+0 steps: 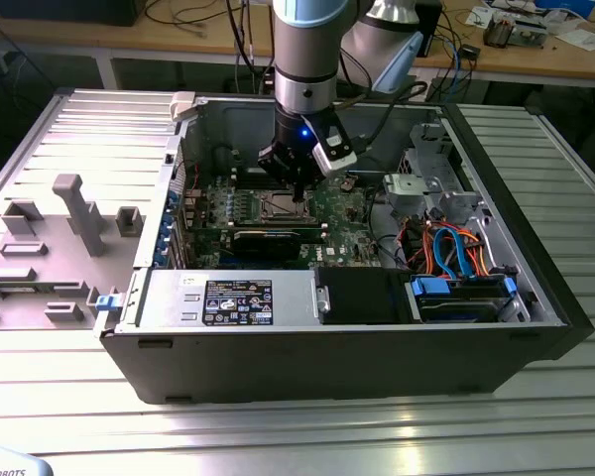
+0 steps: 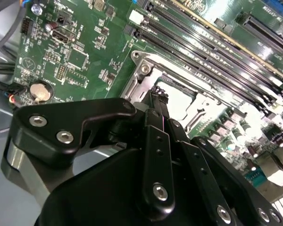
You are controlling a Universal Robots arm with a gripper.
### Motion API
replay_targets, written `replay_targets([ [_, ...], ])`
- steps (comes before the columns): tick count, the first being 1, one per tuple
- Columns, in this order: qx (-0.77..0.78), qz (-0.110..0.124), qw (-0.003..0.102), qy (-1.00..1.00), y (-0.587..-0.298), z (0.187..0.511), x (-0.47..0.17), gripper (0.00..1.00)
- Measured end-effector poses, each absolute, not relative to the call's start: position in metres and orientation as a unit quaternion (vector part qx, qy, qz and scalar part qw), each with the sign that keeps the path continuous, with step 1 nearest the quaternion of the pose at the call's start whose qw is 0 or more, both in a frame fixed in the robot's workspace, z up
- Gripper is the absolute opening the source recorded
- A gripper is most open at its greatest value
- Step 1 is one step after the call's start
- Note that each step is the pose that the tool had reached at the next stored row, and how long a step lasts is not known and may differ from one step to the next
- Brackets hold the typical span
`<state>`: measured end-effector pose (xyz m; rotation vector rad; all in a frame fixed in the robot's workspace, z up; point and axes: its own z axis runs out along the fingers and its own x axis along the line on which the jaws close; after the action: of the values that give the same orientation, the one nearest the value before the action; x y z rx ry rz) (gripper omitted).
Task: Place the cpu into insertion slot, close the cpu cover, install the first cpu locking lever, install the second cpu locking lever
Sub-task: 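Install the second cpu locking lever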
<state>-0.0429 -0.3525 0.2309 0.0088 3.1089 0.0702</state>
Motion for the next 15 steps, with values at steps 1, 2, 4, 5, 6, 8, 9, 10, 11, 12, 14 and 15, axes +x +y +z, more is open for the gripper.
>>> replay_targets([
  [1,0.003,0.022,0.016,1.0,-0.3525,0.2326,-0.0429,0.11],
  [2,0.003,0.021,0.016,1.0,-0.3524,0.2345,-0.043,0.11],
  [4,0.003,0.021,0.016,1.0,-0.3524,0.2345,-0.043,0.11],
  [5,0.003,0.021,0.016,1.0,-0.3525,0.2345,-0.043,0.11],
  [6,0.003,0.021,0.016,1.0,-0.3525,0.2345,-0.043,0.11],
  [8,0.003,0.021,0.016,1.0,-0.3525,0.2346,-0.043,0.11],
  [9,0.003,0.021,0.016,1.0,-0.3525,0.2346,-0.043,0.11],
  [10,0.003,0.021,0.016,1.0,-0.3525,0.2345,-0.043,0.11],
  [11,0.003,0.021,0.016,1.0,-0.3525,0.2345,-0.043,0.11],
  [12,0.003,0.021,0.016,1.0,-0.3525,0.2345,-0.043,0.11],
  [14,0.003,0.021,0.016,1.0,-0.3536,0.2345,-0.043,0.11],
  [15,0.003,0.021,0.016,1.0,-0.3549,0.2345,-0.0431,0.11],
])
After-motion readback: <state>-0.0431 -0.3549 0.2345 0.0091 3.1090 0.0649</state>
